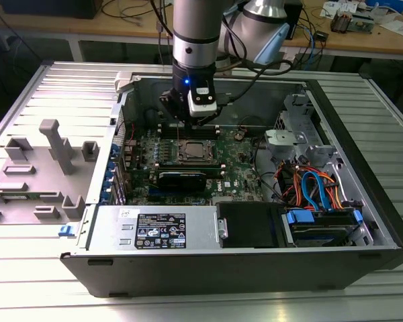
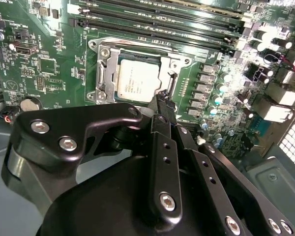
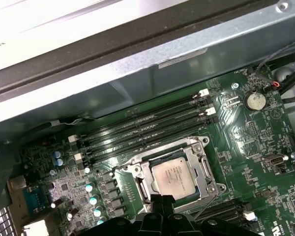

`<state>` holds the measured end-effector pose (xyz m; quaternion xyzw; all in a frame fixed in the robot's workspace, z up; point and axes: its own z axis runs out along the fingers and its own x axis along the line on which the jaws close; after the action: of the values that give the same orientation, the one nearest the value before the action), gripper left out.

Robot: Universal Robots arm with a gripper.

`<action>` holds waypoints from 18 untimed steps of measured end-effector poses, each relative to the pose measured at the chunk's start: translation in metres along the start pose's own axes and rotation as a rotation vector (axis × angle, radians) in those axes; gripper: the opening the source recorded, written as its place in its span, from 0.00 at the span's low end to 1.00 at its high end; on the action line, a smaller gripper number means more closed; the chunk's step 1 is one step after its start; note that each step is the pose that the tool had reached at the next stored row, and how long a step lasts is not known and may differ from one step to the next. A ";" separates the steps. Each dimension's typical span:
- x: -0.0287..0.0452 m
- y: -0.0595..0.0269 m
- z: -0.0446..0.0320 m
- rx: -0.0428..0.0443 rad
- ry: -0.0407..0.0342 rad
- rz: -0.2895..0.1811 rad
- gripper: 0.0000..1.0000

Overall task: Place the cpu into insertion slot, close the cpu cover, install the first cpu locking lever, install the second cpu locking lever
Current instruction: 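Install the first cpu locking lever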

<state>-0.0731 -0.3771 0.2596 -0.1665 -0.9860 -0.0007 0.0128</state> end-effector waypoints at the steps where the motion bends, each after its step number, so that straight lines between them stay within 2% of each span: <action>1: 0.0002 -0.0001 0.0000 0.0001 0.0000 0.000 0.11; 6: 0.0016 -0.0006 0.0000 0.0002 0.0000 -0.007 0.11; 13: 0.0038 -0.0014 0.0000 0.0028 -0.0003 -0.105 0.11; 18: 0.0106 -0.0038 0.0002 0.0030 -0.0003 -0.114 0.11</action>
<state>-0.0843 -0.3772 0.2596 -0.1098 -0.9939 0.0000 0.0128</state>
